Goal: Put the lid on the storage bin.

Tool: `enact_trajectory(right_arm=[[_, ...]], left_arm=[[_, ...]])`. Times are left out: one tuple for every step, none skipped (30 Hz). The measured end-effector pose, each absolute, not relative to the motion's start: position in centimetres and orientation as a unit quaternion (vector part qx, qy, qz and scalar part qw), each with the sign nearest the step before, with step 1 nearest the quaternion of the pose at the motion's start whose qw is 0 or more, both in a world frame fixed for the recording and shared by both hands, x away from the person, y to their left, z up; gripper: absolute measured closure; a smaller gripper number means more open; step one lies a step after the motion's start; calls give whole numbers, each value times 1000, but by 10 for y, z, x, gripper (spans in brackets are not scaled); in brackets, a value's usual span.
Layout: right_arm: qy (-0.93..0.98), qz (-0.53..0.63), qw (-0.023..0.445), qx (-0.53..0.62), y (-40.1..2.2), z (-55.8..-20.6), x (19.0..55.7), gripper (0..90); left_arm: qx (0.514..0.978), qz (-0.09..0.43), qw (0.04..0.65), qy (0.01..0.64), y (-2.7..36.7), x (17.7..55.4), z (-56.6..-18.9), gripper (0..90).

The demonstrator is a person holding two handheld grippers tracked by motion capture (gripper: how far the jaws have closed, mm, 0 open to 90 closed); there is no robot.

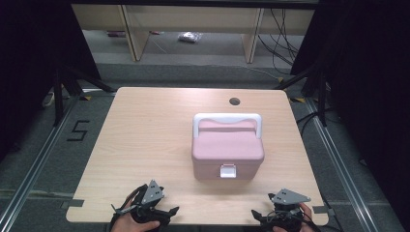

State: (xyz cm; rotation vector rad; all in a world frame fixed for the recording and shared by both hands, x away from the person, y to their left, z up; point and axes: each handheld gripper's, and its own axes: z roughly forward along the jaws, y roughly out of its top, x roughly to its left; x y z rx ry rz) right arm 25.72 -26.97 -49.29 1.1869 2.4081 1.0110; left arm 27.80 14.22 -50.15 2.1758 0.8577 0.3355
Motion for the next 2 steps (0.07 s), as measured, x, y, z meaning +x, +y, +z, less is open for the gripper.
enact_trajectory(right_arm=[[832,349,136,410,-270,-493,257,171],[832,348,134,412,-269,-493,257,171]], left_arm=[[855,134,372,335,143,279,-502,156],[856,135,368,336,143,280,-502,156]])
